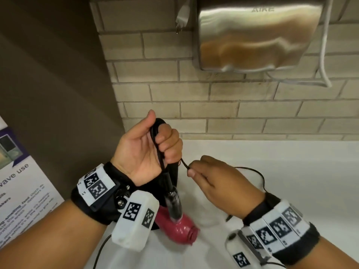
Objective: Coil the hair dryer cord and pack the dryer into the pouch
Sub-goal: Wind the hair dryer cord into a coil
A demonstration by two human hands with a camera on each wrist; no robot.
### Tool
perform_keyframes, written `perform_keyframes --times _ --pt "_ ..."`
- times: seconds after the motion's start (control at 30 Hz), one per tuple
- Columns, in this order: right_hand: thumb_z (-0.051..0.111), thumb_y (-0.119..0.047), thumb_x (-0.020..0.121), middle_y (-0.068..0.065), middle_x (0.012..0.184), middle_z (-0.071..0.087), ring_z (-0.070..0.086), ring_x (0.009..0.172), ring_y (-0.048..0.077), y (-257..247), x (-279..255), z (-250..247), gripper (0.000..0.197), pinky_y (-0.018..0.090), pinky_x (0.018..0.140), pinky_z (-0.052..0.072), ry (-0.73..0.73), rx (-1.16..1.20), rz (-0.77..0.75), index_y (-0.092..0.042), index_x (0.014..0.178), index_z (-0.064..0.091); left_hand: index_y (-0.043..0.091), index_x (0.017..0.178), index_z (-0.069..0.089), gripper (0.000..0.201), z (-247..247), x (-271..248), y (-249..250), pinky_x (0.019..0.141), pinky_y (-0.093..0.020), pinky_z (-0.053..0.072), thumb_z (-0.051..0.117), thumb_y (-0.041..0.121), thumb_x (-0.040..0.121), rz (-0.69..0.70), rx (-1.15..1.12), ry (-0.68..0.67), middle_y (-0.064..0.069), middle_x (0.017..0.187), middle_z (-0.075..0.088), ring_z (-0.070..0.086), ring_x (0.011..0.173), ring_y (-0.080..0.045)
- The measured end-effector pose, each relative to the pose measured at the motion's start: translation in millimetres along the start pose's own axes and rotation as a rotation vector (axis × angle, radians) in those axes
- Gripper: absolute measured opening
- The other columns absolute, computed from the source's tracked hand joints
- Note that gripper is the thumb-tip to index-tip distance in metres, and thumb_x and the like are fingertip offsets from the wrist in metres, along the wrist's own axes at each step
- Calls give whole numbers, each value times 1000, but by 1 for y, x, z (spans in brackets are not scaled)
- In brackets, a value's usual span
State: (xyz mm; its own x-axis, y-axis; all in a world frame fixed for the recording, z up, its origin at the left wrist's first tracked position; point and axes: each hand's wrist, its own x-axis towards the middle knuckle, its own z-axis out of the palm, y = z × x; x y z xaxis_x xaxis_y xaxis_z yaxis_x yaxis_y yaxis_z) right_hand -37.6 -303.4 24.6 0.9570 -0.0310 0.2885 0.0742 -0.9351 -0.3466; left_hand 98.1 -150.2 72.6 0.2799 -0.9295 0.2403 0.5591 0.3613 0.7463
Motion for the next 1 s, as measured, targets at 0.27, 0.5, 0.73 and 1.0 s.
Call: perform_keyframes --times 0.27,0.5,0.73,1.0 --pt "86 -17 65 -8 56 34 23 39 18 -31 -7 -27 38 20 41 0 -118 -531 -180 -23 59 48 -6 102 69 68 5 5 -18 106 -39 49 24 46 102 67 671 206 -24 108 73 64 121 -36" --pt "56 -46 95 -15 88 69 65 77 5 -55 16 -97 20 30 71 54 -118 -356 -221 -33 98 71 12 70 67 65 8 2 -27 79 -31 50 25 47 105 -74 1071 266 -15 73 69 64 73 -29" --pt "81 -28 79 13 78 73 65 69 21 1 52 -99 18 35 70 55 -1 387 -144 -11 81 74 12 56 46 63 16 5 -15 44 -33 22 29 55 98 -302 530 34 -2 47 34 31 39 -18" --pt "59 -17 99 -24 68 65 55 63 -2 26 44 -37 18 8 63 43 255 575 -18 -20 89 73 14 50 28 56 7 -1 -4 39 -34 7 41 40 98 -322 2 -228 -1 43 16 19 35 -16"
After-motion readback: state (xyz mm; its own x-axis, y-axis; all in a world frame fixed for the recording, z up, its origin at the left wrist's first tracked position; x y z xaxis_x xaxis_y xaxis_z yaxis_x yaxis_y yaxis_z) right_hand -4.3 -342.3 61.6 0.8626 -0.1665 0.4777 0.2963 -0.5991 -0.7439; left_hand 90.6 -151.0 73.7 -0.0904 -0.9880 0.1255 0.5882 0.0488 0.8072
